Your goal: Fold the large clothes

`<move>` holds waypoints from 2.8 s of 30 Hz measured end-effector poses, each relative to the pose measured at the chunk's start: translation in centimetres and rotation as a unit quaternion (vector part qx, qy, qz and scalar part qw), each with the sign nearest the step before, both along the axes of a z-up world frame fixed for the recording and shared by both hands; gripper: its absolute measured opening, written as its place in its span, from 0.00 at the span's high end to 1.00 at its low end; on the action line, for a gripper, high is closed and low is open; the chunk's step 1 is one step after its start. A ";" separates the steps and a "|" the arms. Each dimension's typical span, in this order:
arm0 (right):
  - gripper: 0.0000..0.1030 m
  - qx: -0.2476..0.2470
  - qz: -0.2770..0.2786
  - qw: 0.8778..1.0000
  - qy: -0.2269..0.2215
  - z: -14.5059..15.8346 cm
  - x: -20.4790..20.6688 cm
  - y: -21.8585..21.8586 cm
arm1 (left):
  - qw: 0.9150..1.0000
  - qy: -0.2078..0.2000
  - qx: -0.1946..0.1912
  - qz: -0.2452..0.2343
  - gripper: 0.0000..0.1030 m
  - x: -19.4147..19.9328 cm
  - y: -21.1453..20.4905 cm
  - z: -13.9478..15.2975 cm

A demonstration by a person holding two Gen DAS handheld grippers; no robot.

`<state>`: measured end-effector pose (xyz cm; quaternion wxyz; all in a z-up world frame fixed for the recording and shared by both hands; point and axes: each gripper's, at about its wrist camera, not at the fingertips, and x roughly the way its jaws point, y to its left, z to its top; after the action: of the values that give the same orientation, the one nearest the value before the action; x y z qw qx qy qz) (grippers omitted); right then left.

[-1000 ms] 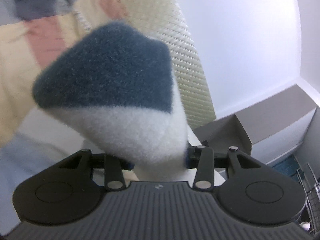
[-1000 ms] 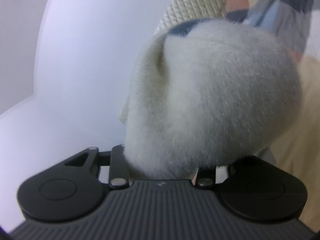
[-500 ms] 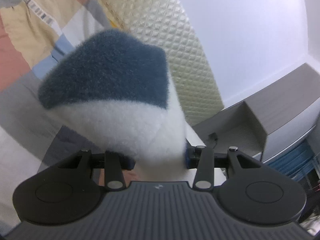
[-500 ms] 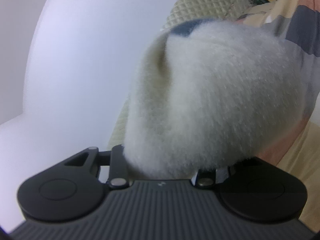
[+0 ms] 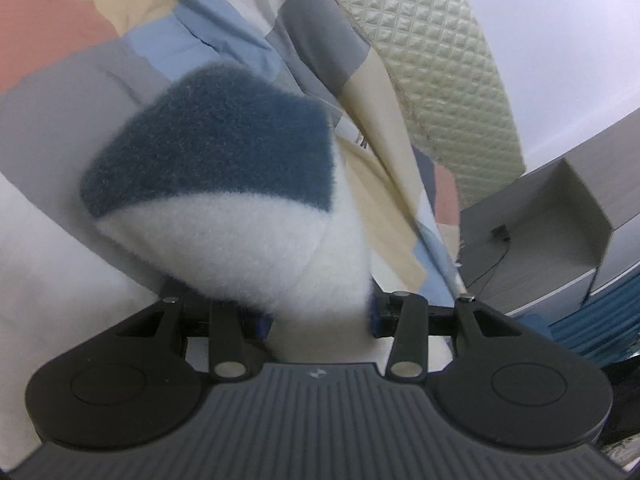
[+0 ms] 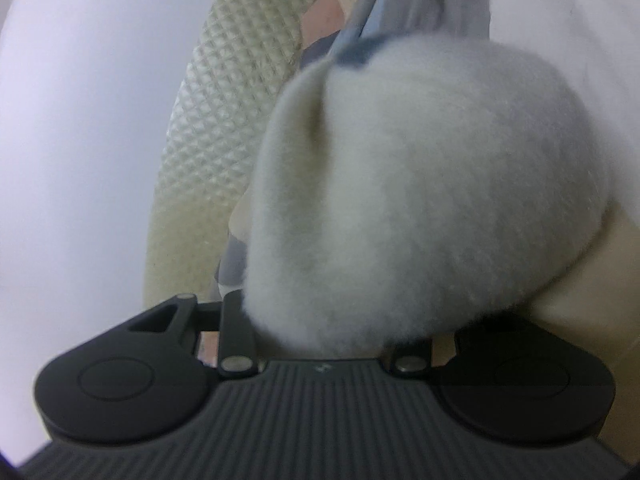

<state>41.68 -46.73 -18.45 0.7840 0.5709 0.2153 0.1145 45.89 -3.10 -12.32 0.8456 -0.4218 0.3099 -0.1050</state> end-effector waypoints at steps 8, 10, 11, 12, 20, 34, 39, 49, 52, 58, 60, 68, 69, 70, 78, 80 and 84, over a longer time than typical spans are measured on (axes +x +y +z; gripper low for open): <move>0.54 0.017 -0.004 1.000 0.005 -0.5 2.4 -0.6 | 1.000 0.011 0.005 -0.006 0.53 -0.9 -0.3 0.4; 0.51 0.020 -0.005 1.000 0.014 -0.7 1.9 -0.4 | 1.000 0.023 0.000 -0.010 0.42 -1.1 -0.4 1.2; 0.48 0.025 -0.007 0.999 0.020 -0.2 0.7 -0.3 | 0.999 0.031 -0.001 -0.014 0.39 -1.2 -0.3 1.3; 0.46 0.033 -0.010 0.999 0.028 -0.1 0.8 -0.2 | 0.999 0.035 0.001 -0.018 0.33 -1.5 -0.2 1.5; 0.44 0.030 -0.045 0.997 0.062 2.9 -4.6 -0.5 | 0.998 0.028 0.052 -0.005 0.27 -7.6 1.6 6.3; 0.44 -0.039 -0.036 0.996 -0.066 19.6 -16.4 1.8 | 0.967 -0.124 0.218 -0.038 0.27 -24.2 -1.8 26.6; 0.44 -0.075 0.001 0.990 -0.119 25.0 -19.5 3.5 | 0.947 -0.173 0.267 -0.049 0.27 -31.0 -3.1 30.8; 0.44 -0.223 0.037 0.959 -0.172 30.7 -27.4 7.0 | 0.913 -0.215 0.345 -0.032 0.27 -42.7 -4.0 32.4; 0.44 -0.262 0.041 0.949 -0.169 30.6 -29.5 7.8 | 0.906 -0.221 0.359 -0.037 0.27 -45.0 -4.1 31.6; 0.44 -0.337 0.037 0.926 -0.163 28.6 -32.1 9.8 | 0.895 -0.221 0.386 -0.044 0.27 -47.3 -4.6 28.5; 0.44 -0.355 0.033 0.920 -0.166 27.7 -32.8 10.5 | 0.893 -0.219 0.390 -0.046 0.27 -47.7 -4.8 27.2; 0.44 -0.420 0.019 0.894 -0.157 24.3 -34.1 12.4 | 0.892 -0.205 0.401 -0.050 0.27 -46.9 -5.5 23.2; 0.44 -0.427 0.017 0.891 -0.155 23.9 -34.3 12.6 | 0.892 -0.203 0.401 -0.050 0.27 -46.7 -5.5 22.8; 0.44 -0.432 0.017 0.889 -0.154 23.6 -34.3 12.8 | 0.891 -0.202 0.403 -0.050 0.27 -46.6 -5.5 22.4; 0.44 -0.463 0.023 0.876 -0.138 21.6 -34.3 13.8 | 0.889 -0.197 0.411 -0.045 0.27 -46.1 -5.1 20.9; 0.44 -0.468 0.022 0.873 -0.134 21.4 -34.2 14.0 | 0.891 -0.193 0.409 -0.042 0.27 -46.0 -5.0 20.5; 0.44 -0.473 0.021 0.872 -0.128 21.1 -34.2 13.9 | 0.893 -0.184 0.408 -0.036 0.27 -45.9 -4.8 19.7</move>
<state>7.46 -32.80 2.64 0.9784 0.1078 0.1532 0.0875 -0.01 -7.87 7.36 0.9809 -0.0013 0.1795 -0.0754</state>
